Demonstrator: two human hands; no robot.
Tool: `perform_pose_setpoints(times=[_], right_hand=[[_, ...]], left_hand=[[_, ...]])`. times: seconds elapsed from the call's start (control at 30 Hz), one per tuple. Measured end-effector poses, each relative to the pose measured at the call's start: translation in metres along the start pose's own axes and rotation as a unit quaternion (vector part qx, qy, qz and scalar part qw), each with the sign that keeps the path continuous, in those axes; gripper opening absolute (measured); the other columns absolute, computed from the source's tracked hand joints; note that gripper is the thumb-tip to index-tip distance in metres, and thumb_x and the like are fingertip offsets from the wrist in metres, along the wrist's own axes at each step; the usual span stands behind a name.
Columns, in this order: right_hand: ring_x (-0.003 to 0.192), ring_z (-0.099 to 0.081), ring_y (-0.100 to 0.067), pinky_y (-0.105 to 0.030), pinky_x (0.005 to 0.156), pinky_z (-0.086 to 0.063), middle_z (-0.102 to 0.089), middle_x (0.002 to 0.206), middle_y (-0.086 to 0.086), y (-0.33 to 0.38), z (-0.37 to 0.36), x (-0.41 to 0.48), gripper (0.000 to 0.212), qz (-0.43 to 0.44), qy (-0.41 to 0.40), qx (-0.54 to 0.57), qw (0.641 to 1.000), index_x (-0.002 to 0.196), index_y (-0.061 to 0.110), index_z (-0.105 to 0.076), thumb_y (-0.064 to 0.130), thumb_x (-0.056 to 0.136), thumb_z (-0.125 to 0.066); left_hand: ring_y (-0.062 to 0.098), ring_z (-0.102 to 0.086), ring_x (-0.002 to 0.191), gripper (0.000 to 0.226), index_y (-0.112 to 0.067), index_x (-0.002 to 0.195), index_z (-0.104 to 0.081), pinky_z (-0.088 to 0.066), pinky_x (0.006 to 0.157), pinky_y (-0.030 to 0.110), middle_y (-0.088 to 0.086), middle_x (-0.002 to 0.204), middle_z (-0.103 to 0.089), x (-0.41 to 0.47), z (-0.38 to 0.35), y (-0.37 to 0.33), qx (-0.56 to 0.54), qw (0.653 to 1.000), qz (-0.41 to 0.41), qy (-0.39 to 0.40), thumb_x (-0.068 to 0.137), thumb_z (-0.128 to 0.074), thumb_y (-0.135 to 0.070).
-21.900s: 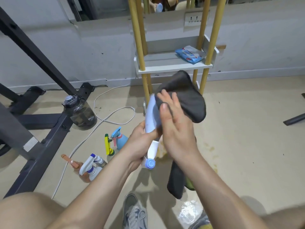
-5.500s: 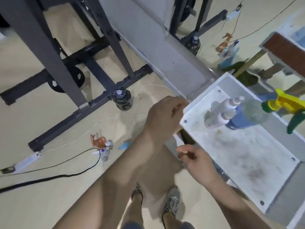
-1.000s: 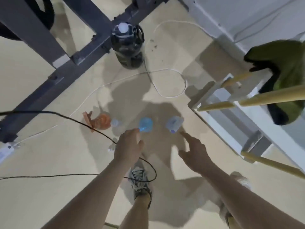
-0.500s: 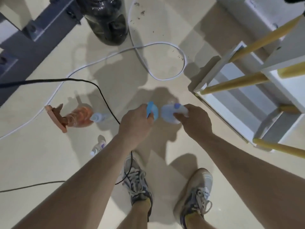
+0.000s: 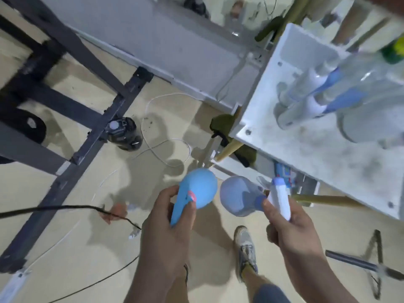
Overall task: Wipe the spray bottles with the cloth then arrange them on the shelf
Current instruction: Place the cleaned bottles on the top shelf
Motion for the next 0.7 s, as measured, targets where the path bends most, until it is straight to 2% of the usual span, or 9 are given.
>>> perform_pose_setpoints(times=[0.1,0.17,0.27,0.33,0.4,0.47,0.57,0.7], right_hand=[[0.044,-0.041,-0.013,-0.016,0.044,-0.037,-0.048,0.049,0.003,0.056,0.06,-0.038,0.004,0.098,0.012,-0.067,0.993,0.091,0.021,-0.067,0.021,0.093,-0.064],[0.049,-0.05,-0.011,-0.013,0.049,-0.04,-0.06,0.055,-0.002,0.083,0.103,-0.051,0.007,0.166,0.014,-0.099,0.981,0.087,0.027,-0.068,0.023,0.092,-0.065],[0.059,-0.058,-0.011,-0.014,0.053,-0.041,-0.065,0.065,0.001,0.108,0.166,-0.055,0.017,0.237,-0.008,-0.118,0.964,0.077,0.028,-0.063,0.038,0.09,-0.059],[0.063,-0.061,-0.013,-0.018,0.055,-0.043,-0.066,0.066,0.003,0.123,0.201,-0.048,0.028,0.259,-0.027,-0.122,0.958,0.077,0.028,-0.062,0.053,0.086,-0.052],[0.066,-0.063,-0.018,-0.03,0.06,-0.047,-0.066,0.066,0.001,0.131,0.228,-0.036,0.036,0.278,-0.038,-0.144,0.949,0.08,0.027,-0.06,0.059,0.092,-0.051],[0.064,-0.062,-0.024,-0.038,0.059,-0.048,-0.065,0.066,-0.002,0.137,0.246,-0.02,0.043,0.29,-0.038,-0.169,0.941,0.08,0.024,-0.057,0.065,0.088,-0.045],[0.068,-0.06,-0.029,-0.041,0.063,-0.049,-0.066,0.072,-0.003,0.142,0.262,0.003,0.045,0.272,-0.033,-0.188,0.943,0.083,0.022,-0.059,0.063,0.085,-0.04],[0.075,-0.059,-0.03,-0.04,0.067,-0.046,-0.066,0.076,-0.004,0.147,0.264,0.027,0.033,0.269,-0.017,-0.184,0.945,0.08,0.018,-0.058,0.048,0.094,-0.053]], left_hand=[[0.024,-0.062,0.06,0.015,-0.049,0.089,-0.067,-0.057,0.073,0.052,0.002,0.064,-0.066,-0.056,-0.006,-0.068,0.01,0.999,-0.028,0.015,0.074,-0.07,-0.052],[0.02,-0.059,0.055,0.015,-0.045,0.086,-0.071,-0.057,0.071,0.056,0.007,0.058,-0.063,-0.09,-0.019,-0.104,0.004,0.999,-0.029,0.013,0.071,-0.074,-0.05],[0.02,-0.057,0.054,0.011,-0.04,0.084,-0.072,-0.055,0.066,0.05,0.014,0.061,-0.061,-0.127,-0.054,-0.146,0.026,0.997,-0.072,0.032,0.077,-0.069,-0.048],[0.022,-0.061,0.058,0.006,-0.041,0.086,-0.071,-0.054,0.068,0.046,0.01,0.065,-0.063,-0.137,-0.087,-0.167,0.053,0.993,-0.101,0.028,0.086,-0.065,-0.044],[0.022,-0.061,0.065,0.01,-0.046,0.088,-0.068,-0.051,0.069,0.04,0.001,0.066,-0.064,-0.134,-0.121,-0.179,0.085,0.988,-0.124,0.021,0.092,-0.06,-0.042],[0.016,-0.059,0.072,0.011,-0.046,0.101,-0.064,-0.045,0.066,0.03,-0.009,0.07,-0.062,-0.123,-0.152,-0.185,0.122,0.983,-0.139,0.017,0.096,-0.056,-0.041],[0.019,-0.06,0.083,0.023,-0.035,0.119,-0.06,-0.041,0.069,0.029,-0.009,0.084,-0.064,-0.108,-0.191,-0.191,0.163,0.976,-0.142,0.026,0.098,-0.053,-0.037],[0.025,-0.064,0.093,0.022,-0.028,0.117,-0.055,-0.044,0.071,0.033,0.001,0.099,-0.069,-0.089,-0.224,-0.202,0.185,0.973,-0.139,0.024,0.096,-0.055,-0.036]])
Point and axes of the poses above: each hand's wrist, its own x-axis towards the middle knuckle, its own z-axis out of the back of the hand, y = z × x, the point moved 1 cm from there along x, towards the middle knuckle
